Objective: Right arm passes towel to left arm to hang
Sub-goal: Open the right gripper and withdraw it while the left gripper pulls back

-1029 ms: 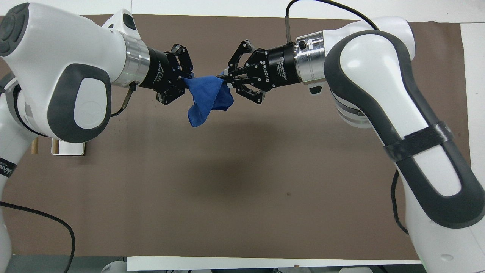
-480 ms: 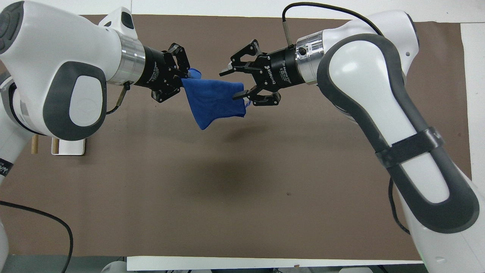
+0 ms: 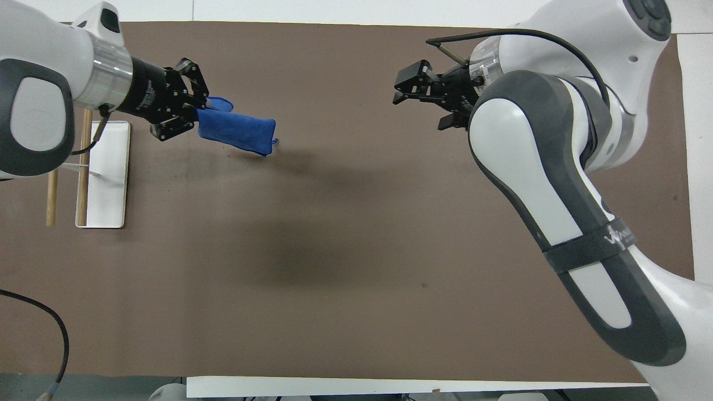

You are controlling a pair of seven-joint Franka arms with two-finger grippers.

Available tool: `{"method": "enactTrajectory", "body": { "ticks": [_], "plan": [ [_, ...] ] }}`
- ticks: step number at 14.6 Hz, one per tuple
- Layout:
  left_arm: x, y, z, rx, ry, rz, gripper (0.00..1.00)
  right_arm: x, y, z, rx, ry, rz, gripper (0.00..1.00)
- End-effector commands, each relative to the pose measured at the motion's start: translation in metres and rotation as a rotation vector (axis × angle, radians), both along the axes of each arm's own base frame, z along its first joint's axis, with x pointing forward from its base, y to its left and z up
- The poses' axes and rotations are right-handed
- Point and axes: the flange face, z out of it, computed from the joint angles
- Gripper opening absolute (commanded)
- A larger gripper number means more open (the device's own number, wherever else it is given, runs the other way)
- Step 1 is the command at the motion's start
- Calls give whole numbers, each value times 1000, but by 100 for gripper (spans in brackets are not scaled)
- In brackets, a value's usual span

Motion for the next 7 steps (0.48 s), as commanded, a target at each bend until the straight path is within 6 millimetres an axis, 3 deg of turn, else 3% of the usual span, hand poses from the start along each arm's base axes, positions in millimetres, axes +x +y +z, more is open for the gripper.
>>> {"method": "enactTrajectory", "body": {
  "ticks": [1, 3, 4, 6, 7],
  "plan": [
    [6, 55, -4, 3, 15, 42, 0, -1, -61, 17, -188, -38, 110, 100],
    [8, 68, -5, 5, 15, 66, 0, -6, -108, 37, -306, -31, 190, 100],
    [13, 90, -5, 10, 9, 106, 0, -11, -125, 51, -349, -22, 226, 100],
    [13, 107, -2, 11, 37, 165, 0, -19, -163, 77, -401, 4, 266, 100],
    [14, 119, -2, 12, 84, 280, 0, -24, -180, 92, -419, 18, 272, 100]
  ]
}}
